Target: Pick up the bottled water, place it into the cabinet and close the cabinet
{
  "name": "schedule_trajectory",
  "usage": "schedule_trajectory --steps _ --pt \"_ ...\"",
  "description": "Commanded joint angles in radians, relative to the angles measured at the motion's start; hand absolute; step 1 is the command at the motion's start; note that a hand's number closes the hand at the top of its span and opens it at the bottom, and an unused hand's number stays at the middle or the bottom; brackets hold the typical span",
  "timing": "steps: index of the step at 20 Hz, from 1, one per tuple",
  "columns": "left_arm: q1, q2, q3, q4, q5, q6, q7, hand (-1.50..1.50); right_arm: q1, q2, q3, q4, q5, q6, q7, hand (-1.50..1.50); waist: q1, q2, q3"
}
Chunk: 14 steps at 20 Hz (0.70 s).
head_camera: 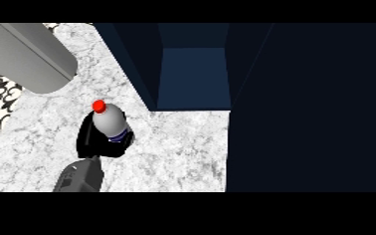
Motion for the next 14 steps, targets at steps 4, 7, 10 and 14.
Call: schedule_trajectory --steps 4,7,10,14 --pt "-0.037 -0.034 -0.207 -0.191 0.083 0.214 0.173 1.50 -0.046 -0.023 -0.030 -0.117 -0.071 -0.071 0.076 -1.50 0.005 0.004 0.000" --pt "-0.056 -0.034 -0.270 -0.263 0.070 0.326 0.209 1.50 0.040 0.014 -0.004 -0.181 -0.086 -0.044 0.064 -1.50 -0.008 0.001 0.000" --pt "-0.066 -0.035 -0.353 -0.278 0.101 0.420 0.208 1.50 0.061 -0.064 -0.089 -0.182 -0.178 -0.025 0.075 -1.50 -0.013 0.001 -0.001" --pt "-0.160 -0.035 -0.468 -0.231 0.134 0.578 0.190 1.50 -0.027 -0.045 -0.031 -0.137 -0.122 -0.066 0.081 -1.50 -0.014 0.007 -0.001"
